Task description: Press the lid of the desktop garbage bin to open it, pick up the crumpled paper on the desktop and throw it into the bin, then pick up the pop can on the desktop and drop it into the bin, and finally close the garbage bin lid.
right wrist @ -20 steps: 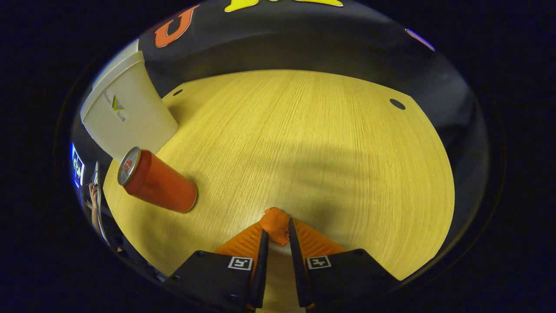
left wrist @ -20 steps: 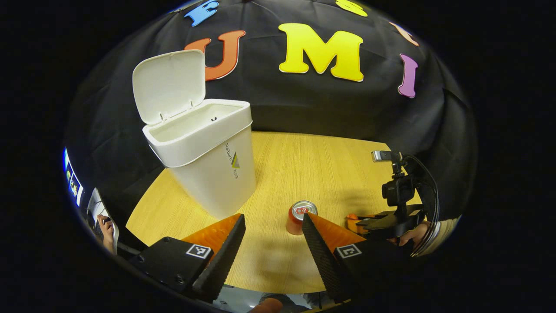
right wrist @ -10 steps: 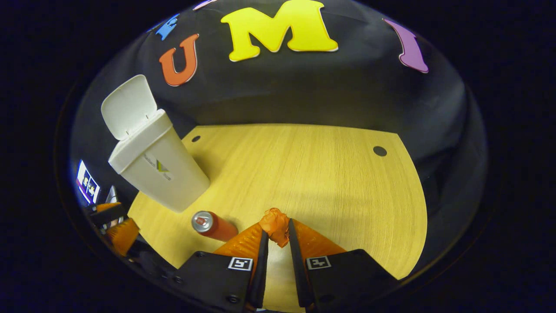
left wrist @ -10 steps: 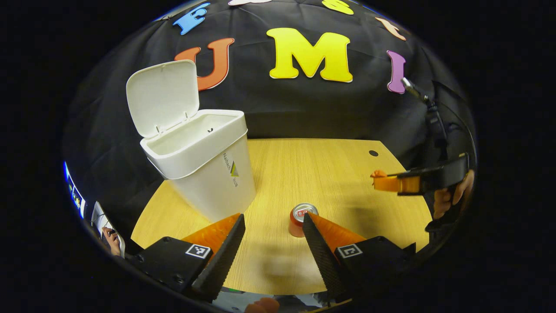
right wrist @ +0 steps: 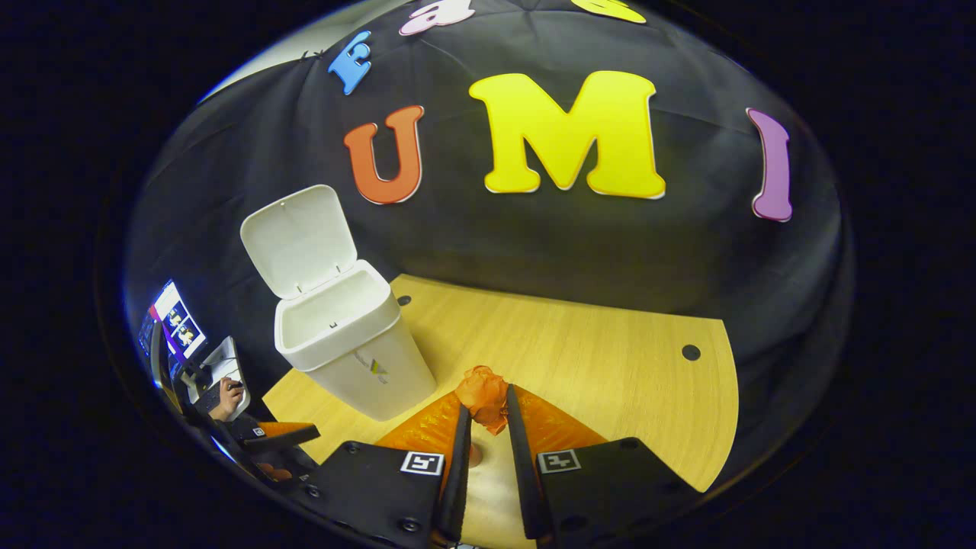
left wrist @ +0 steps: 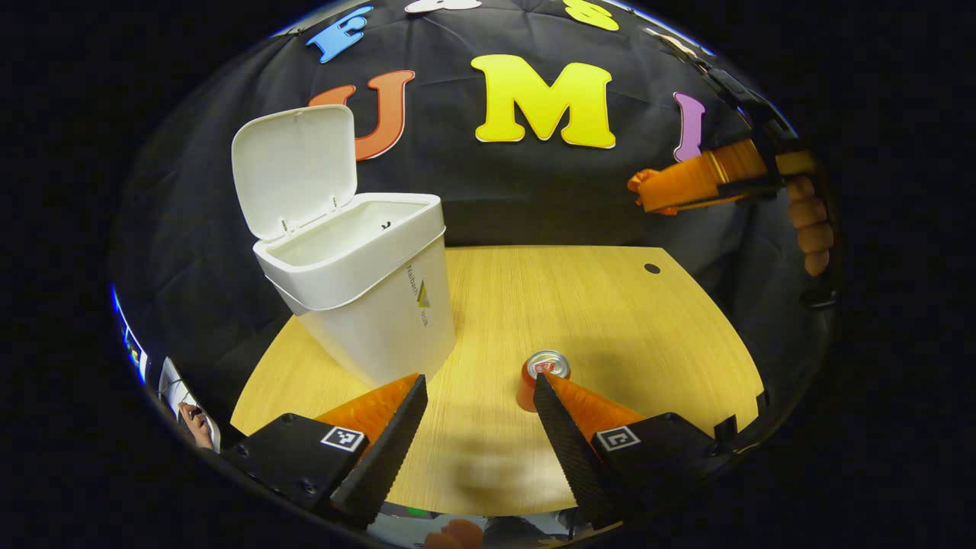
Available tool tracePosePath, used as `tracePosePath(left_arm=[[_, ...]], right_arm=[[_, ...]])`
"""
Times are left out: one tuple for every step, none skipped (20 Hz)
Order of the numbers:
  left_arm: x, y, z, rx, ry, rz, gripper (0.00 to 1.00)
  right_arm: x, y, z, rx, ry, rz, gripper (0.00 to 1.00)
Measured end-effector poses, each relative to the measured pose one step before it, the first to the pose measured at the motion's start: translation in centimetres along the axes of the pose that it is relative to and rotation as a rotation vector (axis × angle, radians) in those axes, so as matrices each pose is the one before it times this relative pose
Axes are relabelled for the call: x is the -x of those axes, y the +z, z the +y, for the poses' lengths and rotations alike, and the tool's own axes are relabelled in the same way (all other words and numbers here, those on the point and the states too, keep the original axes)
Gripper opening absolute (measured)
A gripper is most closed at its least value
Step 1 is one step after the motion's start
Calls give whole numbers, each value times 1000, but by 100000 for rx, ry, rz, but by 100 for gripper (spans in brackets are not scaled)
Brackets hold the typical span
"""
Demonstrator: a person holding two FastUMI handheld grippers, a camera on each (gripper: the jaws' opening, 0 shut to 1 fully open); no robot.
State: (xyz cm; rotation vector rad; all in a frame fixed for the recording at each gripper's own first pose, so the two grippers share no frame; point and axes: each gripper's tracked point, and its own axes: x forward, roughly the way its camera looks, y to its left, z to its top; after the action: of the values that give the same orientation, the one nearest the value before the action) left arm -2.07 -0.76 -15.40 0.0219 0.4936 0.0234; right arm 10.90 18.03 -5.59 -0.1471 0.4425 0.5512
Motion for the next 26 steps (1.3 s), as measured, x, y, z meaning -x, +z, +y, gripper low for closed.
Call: tracePosePath(left_arm=[[139, -160, 794, 1607, 535, -140, 95], [38, -102, 858, 1152, 656, 50, 95], [83, -372, 941, 842, 462, 371, 95], [139, -353, 946, 572, 629, 251, 95], [167, -433, 1063, 312, 1282, 341, 95], [74, -598, 961, -86, 734, 727, 95], [132, -651, 1019, -283, 1036, 730, 95], [79, -423, 892, -201, 871, 352, 95], [97, -541, 669, -86, 75, -7, 95], [104, -492, 518, -136, -13, 170, 95], [219, -432, 588, -211, 146, 74, 95], [107, -359, 428, -342, -249, 63, 95], [67, -375, 342, -186, 64, 42, 95], [7, -319, 119, -236, -731, -66, 95], [174, -237, -74, -724, -1153, -352, 95], [74, -81, -35, -1563, -488, -725, 95], [2, -65, -12, -1640, 75, -671, 95], [5, -34, -155, -1197, -552, -414, 95], [14, -245, -57, 72, -144, -142, 95], [-13, -247, -199, 1238, -461, 330, 95], [1, -315, -149, 1286, -352, 417, 95], [-46, -122, -160, 980, -61, 472, 95], [-96, 1, -70, 656, -65, 53, 95], [-42, 36, -13, 155, 266, -75, 95], [-17, -9, -8, -147, 232, -132, 95], [-49, 54, -65, -292, -44, -88, 95]], right_arm=[[-451, 754, 1302, 1069, 1340, -787, 30], [-505, 625, 1459, 1001, 1338, -388, 27], [-667, 719, 1555, 1085, 1820, -611, 30], [-862, 735, 1500, 1249, 1948, -1070, 30], [-918, 649, 1643, 1411, 2191, -792, 30], [-970, 533, 1547, 1149, 1413, -482, 30], [-1051, 497, 1611, 634, 1750, -417, 30], [-1267, 315, 1794, 157, 2109, -169, 30], [-1195, 217, 1551, 284, 1624, 501, 30], [-1160, 63, 1536, 523, 1789, 529, 30], [-1155, 42, 1518, 698, 2069, 199, 30], [-1184, 110, 1394, 1149, 1458, 78, 30], [-1093, -113, 1031, 1585, 634, 527, 30], [-1038, -215, 1199, 1067, 1749, 230, 30], [-846, -159, 867, 872, 855, 616, 30], [-821, -292, 614, 759, 298, 629, 28], [-649, -361, 406, 807, -113, 1179, 30], [-290, -310, 528, 7, 781, 960, 30], [-267, -310, 180, 208, -246, 837, 33], [-3, 30, 235, 15, 769, 58, 36], [3, 13, 41, 321, 359, -153, 31], [295, 91, 12, 307, 694, -278, 31], [-94, -265, 66, 233, 1315, -94, 45], [654, -36, 68, 434, 1115, 16, 53], [353, 121, -457, 742, -1019, -711, 77], [36, 398, -493, -4, -911, -1676, 89]])
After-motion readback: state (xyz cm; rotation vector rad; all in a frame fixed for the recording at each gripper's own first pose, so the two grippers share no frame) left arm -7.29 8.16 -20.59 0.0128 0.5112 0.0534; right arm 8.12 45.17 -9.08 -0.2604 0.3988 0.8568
